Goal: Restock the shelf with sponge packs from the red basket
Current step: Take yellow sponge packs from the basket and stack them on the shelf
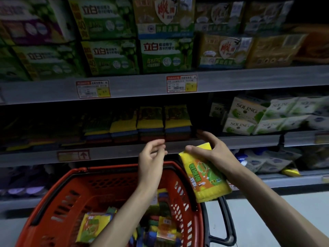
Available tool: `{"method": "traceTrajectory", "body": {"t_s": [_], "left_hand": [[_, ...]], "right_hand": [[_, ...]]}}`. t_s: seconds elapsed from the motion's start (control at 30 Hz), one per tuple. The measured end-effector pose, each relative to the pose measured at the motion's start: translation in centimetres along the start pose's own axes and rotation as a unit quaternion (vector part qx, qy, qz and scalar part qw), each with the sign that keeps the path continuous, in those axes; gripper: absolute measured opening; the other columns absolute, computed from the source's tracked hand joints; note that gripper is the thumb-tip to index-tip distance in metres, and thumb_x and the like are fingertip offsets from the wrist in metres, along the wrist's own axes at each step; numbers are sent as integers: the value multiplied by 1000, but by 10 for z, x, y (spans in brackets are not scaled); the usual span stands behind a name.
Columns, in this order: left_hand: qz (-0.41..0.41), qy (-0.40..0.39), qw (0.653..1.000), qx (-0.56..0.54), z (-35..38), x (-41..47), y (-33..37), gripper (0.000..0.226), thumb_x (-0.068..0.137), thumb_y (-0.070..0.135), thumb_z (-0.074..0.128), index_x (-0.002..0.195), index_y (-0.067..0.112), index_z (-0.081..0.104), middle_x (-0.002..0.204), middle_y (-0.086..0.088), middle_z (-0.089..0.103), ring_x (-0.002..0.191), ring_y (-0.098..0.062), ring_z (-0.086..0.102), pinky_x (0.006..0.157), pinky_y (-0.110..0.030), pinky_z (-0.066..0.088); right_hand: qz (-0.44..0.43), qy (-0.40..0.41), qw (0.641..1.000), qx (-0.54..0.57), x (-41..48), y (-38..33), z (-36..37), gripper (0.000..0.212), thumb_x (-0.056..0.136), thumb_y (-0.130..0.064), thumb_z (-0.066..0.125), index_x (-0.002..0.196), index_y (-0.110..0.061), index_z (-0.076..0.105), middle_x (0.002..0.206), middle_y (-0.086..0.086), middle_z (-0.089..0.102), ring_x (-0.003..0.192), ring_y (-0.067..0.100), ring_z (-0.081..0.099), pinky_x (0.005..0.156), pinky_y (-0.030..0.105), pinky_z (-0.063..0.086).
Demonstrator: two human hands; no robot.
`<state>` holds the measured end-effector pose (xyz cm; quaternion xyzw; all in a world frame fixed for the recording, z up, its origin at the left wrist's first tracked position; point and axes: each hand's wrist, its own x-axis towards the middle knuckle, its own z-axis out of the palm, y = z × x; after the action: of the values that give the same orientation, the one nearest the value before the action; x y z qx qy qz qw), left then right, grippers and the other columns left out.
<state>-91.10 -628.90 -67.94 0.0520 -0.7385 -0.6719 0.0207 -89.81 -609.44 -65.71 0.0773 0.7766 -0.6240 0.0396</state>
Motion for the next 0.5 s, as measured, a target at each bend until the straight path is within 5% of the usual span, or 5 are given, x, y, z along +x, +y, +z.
{"method": "traceTrajectory", "body": {"t_s": [0.1,0.27,0.4,0.5], "left_hand": [[-17,-66,998,14,-2,-13,-3,15,100,32,62,113,33,69,113,6,73,97,1,70,90,-27,57],[-105,-254,961,26,3,-37,-6,64,71,79,69,126,46,62,125,14,71,115,-4,66,106,-40,50],[-123,-307,944,12,14,-53,-5,76,62,72,82,128,44,55,129,20,64,113,11,60,106,-23,46],[-102,-288,952,-11,20,-58,2,49,78,43,83,119,40,58,115,20,67,95,21,62,79,-4,48]], "right_hand": [[5,30,999,22,-6,0,-6,84,67,-57,84,142,-35,52,121,-1,70,81,15,78,68,29,59],[12,62,993,100,-13,-4,-12,46,84,-44,78,126,-29,67,109,5,75,82,20,78,65,29,61],[14,75,988,131,-16,-4,-15,39,83,-46,78,118,-30,70,100,11,78,81,23,78,65,32,60],[7,93,986,142,-14,-2,-17,43,85,-50,75,123,-31,68,108,8,76,89,23,77,73,36,62]]}}
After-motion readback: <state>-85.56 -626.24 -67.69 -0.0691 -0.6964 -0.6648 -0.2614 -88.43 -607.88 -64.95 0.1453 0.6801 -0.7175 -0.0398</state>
